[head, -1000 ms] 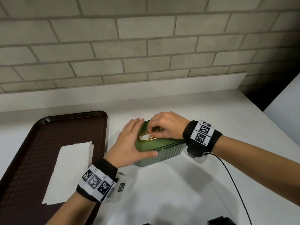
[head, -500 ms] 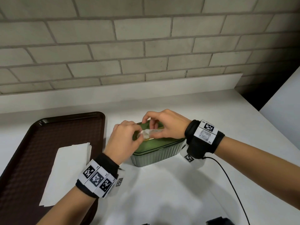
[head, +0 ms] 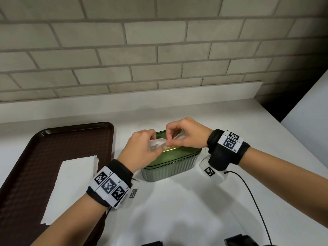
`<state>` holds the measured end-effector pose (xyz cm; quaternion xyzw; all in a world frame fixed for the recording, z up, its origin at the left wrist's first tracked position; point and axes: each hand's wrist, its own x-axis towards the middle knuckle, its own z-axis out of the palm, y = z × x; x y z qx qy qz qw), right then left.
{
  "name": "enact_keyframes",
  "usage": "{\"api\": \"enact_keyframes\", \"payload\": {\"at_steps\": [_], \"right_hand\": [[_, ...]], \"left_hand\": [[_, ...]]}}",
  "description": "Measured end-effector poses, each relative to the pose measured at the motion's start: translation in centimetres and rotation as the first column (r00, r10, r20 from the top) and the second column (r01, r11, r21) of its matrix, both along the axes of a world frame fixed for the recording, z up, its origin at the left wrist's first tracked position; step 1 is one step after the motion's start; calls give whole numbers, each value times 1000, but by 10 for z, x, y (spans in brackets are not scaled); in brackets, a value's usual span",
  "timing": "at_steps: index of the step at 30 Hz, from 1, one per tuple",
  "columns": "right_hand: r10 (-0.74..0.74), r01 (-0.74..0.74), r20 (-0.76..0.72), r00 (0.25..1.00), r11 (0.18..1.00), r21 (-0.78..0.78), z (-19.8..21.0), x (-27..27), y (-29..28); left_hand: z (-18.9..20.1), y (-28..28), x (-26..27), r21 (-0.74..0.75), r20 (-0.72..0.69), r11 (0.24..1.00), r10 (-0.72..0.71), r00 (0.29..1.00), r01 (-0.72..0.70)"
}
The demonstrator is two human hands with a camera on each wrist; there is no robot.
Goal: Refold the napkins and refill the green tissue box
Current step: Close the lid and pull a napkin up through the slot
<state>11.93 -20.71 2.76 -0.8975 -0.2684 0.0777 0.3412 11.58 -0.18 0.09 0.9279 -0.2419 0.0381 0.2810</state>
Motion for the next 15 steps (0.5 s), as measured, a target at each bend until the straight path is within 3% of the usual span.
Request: {"api": "enact_keyframes", "payload": {"at_steps": [2,7,11,15], "right_hand": [[-22,22,-1,1000,1000,12,2,2,1],[-131,123,-34,991,977,-175,2,7,-16],[-189,192,39,981,975,-109,-2,4,-32],[-189,201,71,979,948,-249,-16,-7,-55]], "left_hand": [[1,-1,2,32,-4,999,9,1000,-9],[6,7,0,34,-26,999,21,999,-20],[5,15,-11,-147,-16,986,78,997,-79],[-4,24,-33,72,-9,994,78,997,-77]]}}
